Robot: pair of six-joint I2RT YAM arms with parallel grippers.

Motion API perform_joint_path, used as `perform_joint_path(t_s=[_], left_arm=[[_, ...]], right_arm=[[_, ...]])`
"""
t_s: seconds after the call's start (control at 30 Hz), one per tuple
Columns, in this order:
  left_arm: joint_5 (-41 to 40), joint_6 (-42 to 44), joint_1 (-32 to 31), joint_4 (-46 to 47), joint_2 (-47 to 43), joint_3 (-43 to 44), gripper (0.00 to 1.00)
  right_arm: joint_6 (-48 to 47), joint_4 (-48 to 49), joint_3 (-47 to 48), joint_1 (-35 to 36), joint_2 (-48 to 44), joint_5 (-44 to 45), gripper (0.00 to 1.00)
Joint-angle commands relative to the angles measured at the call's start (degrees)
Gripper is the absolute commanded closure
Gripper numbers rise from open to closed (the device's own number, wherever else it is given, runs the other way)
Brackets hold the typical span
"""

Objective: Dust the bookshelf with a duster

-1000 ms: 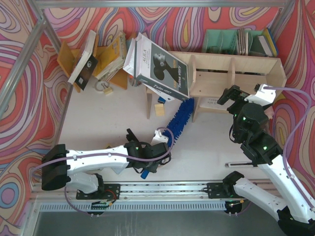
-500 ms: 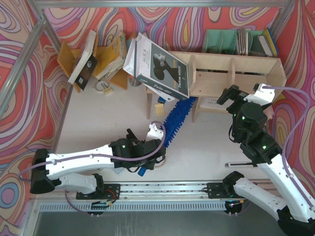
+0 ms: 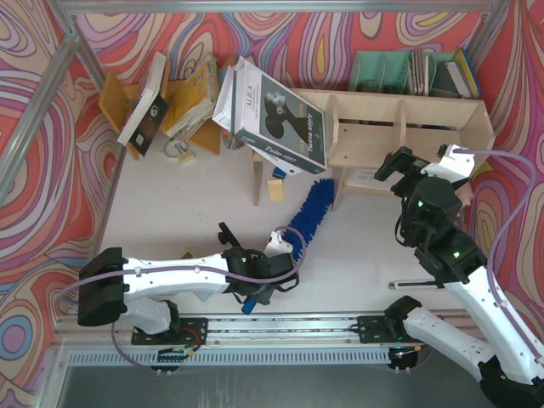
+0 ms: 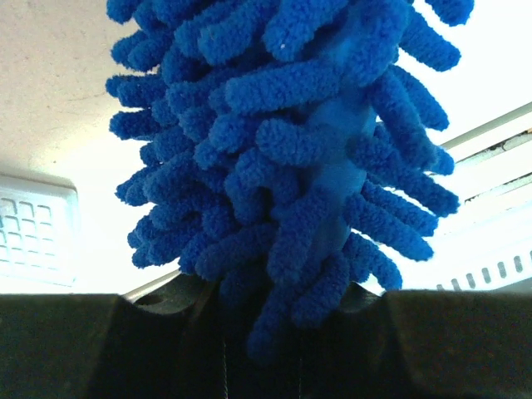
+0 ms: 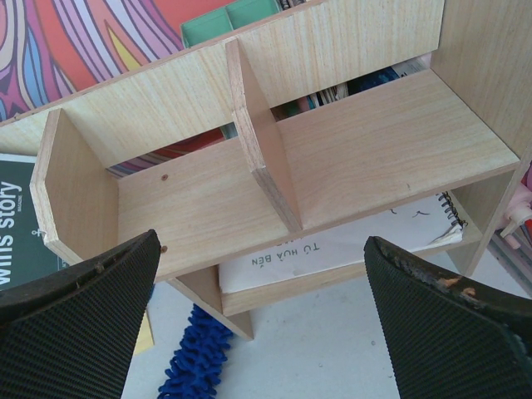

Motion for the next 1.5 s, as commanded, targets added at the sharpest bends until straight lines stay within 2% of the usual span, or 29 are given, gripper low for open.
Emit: perform_joint_path(t_s=[0.0, 0.2, 0.53, 1.13, 1.3, 1.47], left_arm=[[0.68, 1.02, -0.36, 1.8, 1.01, 1.53, 1.0], [-0.56, 1.85, -0.51, -1.63, -2.24, 5.35, 1.0], [-7.76, 2.42, -0.62, -4.25, -7.78, 9.53, 1.0], [1.03, 2.22, -0.56, -0.82, 0.5, 1.73, 1.0], [0.25, 2.39, -0.6, -2.45, 1.11, 3.8, 1.0], [-0.09, 3.03, -0.6, -4.1, -2.73, 7.0, 1.0]], right_arm=[[0.9, -0.09, 0.0, 0.1, -0.35, 0.28, 0.01], [0.53, -0.27, 0.13, 0.08, -0.78, 0.59, 0.01], [0.94, -0.34, -0.04, 0.06, -0.72, 0.34, 0.01], [0.86, -0.09, -0.04, 0.06, -0.63, 0.37, 0.02], [0.56, -0.09, 0.17, 0.08, -0.5, 0.42, 0.01], [0.55, 0.11, 0.49, 0.04, -0.3, 0.43, 0.01]])
